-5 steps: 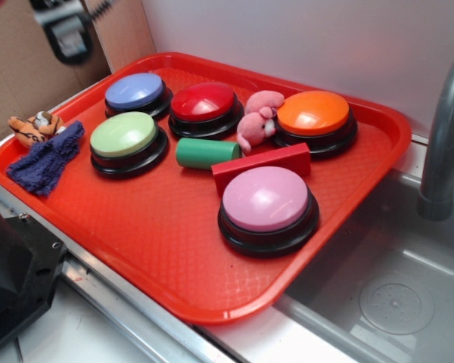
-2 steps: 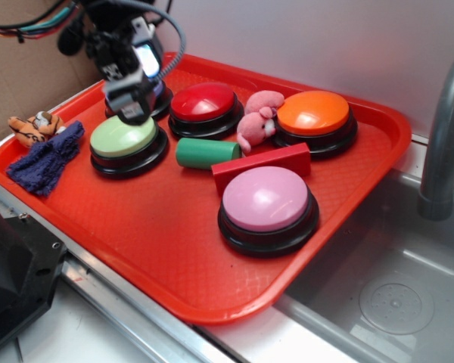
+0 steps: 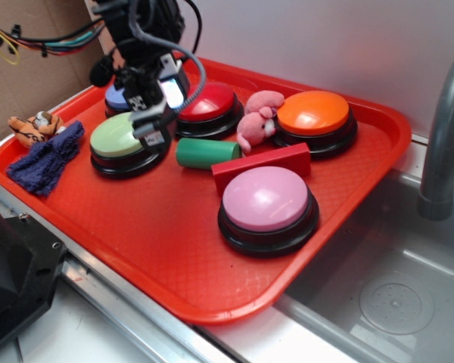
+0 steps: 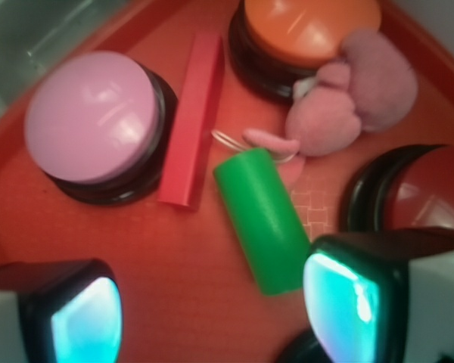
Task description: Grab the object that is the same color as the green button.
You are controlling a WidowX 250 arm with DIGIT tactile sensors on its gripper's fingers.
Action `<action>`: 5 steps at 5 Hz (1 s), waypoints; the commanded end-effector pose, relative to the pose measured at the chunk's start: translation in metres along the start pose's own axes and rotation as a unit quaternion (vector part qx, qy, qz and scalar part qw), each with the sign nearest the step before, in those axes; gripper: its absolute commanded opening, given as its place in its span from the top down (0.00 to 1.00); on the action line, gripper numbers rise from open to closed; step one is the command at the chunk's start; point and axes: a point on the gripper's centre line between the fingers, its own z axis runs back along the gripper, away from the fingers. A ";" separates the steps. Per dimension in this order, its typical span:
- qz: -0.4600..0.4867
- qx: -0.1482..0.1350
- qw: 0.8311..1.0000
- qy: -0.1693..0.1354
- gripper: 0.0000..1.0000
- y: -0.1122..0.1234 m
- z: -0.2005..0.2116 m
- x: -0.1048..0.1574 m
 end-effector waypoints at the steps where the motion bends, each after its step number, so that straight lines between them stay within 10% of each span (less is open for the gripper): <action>1: -0.121 -0.014 0.992 -0.035 0.00 -0.005 -0.021 0.015; 5: -0.110 -0.014 0.994 -0.008 0.00 0.015 -0.047 0.003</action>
